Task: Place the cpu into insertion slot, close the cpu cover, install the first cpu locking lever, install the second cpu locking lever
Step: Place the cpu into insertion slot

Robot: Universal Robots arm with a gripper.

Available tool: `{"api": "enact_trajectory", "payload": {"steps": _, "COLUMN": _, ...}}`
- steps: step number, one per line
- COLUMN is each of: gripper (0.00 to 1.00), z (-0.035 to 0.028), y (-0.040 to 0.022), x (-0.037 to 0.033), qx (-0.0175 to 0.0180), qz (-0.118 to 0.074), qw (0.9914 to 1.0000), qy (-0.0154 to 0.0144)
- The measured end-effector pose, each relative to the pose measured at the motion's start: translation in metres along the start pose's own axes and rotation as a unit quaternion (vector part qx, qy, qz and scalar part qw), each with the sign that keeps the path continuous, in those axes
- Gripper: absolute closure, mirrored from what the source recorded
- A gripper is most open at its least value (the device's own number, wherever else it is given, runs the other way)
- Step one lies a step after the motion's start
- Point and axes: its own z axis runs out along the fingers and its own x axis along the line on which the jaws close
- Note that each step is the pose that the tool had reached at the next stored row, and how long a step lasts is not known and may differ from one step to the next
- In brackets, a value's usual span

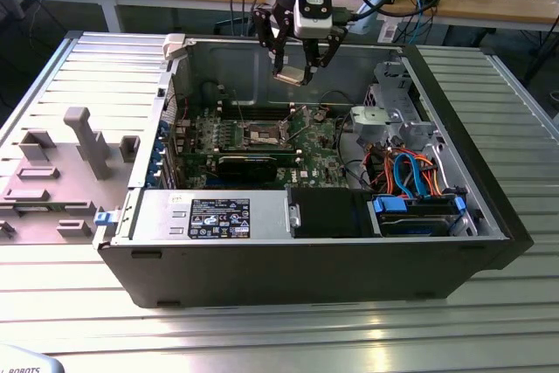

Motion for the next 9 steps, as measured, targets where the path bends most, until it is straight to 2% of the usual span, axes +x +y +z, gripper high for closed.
{"api": "enact_trajectory", "payload": {"steps": 9, "gripper": 0.46, "z": 0.0003, "y": 0.0, "x": 0.0, "qx": -0.0001, "qz": 0.004, "qw": 0.99999, "qy": 0.0}}
